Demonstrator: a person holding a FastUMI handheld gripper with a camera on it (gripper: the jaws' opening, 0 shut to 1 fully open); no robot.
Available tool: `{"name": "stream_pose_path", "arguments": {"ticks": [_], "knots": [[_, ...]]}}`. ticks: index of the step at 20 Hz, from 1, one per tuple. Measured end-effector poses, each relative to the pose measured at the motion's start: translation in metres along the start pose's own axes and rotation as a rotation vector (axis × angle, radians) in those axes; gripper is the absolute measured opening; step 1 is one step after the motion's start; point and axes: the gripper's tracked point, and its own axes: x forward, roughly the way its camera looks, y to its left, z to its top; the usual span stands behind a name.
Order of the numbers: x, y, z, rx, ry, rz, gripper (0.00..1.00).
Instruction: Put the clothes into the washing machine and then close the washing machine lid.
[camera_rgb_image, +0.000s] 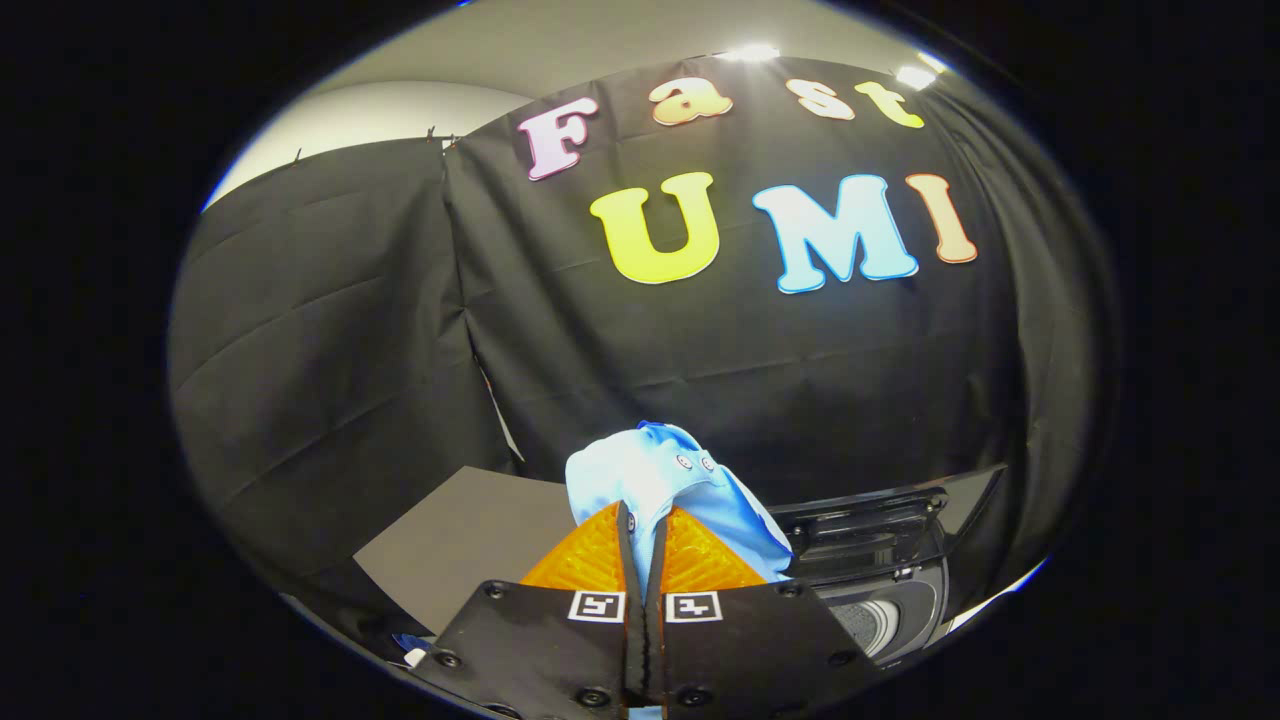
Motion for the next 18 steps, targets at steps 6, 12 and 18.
{"name": "stream_pose_path", "arguments": {"ticks": [6, 12, 18], "knots": [[-0.012, -0.045, -0.005, 0.025, -0.01, -0.071, 0.01], [-0.015, -0.086, -0.025, 0.023, 0.002, -0.136, 0.01], [-0.008, -0.115, -0.063, 0.007, 0.034, -0.174, 0.01]]}}
